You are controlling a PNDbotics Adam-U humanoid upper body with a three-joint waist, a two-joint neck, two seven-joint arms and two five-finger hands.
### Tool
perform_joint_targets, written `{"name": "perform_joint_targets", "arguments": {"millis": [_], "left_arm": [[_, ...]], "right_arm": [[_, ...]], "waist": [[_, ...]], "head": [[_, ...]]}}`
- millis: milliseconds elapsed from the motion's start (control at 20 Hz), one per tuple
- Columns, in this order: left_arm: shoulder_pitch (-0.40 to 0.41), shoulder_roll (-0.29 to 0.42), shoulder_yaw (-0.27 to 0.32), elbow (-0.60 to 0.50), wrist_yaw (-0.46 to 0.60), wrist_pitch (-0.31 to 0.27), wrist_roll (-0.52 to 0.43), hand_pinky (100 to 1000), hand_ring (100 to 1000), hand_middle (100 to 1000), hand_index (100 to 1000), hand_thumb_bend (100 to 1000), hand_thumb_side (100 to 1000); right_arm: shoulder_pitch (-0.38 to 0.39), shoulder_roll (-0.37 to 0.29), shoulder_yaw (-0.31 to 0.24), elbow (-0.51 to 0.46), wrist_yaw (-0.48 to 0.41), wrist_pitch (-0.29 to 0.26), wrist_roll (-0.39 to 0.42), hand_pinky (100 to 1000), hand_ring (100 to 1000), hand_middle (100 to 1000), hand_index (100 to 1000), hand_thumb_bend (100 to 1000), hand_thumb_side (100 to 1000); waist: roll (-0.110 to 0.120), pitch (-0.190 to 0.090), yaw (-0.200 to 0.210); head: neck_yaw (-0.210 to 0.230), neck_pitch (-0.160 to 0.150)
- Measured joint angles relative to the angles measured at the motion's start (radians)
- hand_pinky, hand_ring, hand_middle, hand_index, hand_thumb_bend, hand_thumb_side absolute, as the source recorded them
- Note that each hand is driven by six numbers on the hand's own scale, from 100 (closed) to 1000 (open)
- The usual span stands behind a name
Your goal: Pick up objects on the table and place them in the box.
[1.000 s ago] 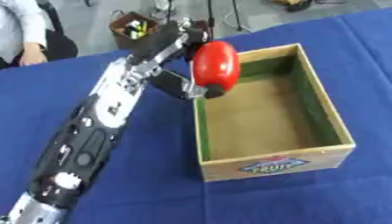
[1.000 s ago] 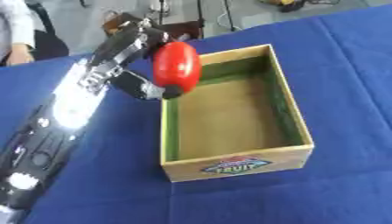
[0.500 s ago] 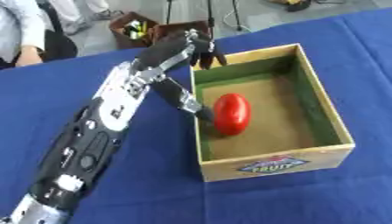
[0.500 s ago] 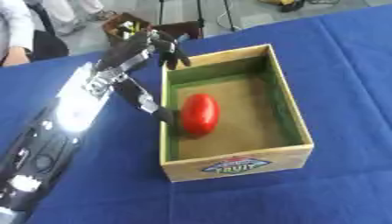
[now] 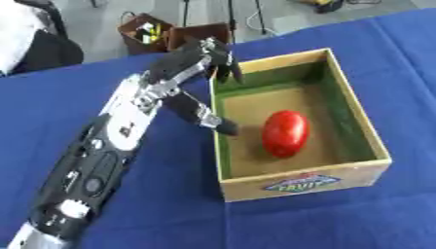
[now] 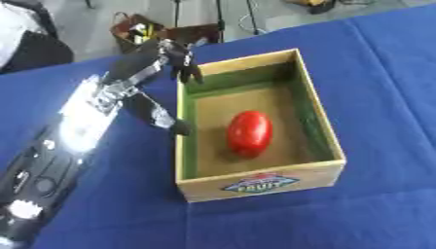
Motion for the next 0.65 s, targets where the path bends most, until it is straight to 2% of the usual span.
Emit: {"name": "perform_joint_targets", "arguments": {"millis": [250,350,450,600,650], "left_arm": [[0.014,0.007,0.02,-0.047,0.028,0.044,0.029,283,386,336,585,898,838],[0.018,0.01,0.022,-0.057,0.035,0.053,0.031,284,387,343,595,905,866],[0.042,0.012,0.041,-0.078,0.049,0.069,0.042,286,389,346,598,905,872],[0.071,0.03,0.072,-0.127,0.079,0.104,0.067,286,389,346,598,905,872],[0.074,0.033,0.076,-0.141,0.088,0.116,0.07,289,391,346,598,905,872]], "right_arm": [[0.005,0.0,0.0,0.0,0.0,0.0,-0.006,921,916,560,693,100,569],[0.007,-0.001,-0.002,0.0,0.0,0.0,-0.009,922,915,561,693,100,566],[0.016,-0.004,-0.008,0.0,0.0,0.0,-0.014,922,915,561,693,100,567],[0.018,-0.006,-0.012,0.0,0.0,-0.002,-0.021,922,915,561,693,100,567],[0.018,-0.006,-0.012,0.0,0.0,-0.002,-0.022,921,915,561,693,100,539]], "waist": [[-0.002,-0.001,0.004],[-0.003,-0.003,0.008],[-0.007,-0.008,0.027],[-0.016,-0.011,0.03],[-0.015,-0.011,0.029]], "head": [[-0.006,0.0],[-0.008,0.0],[-0.018,0.0],[-0.024,0.0],[-0.025,0.0]]}}
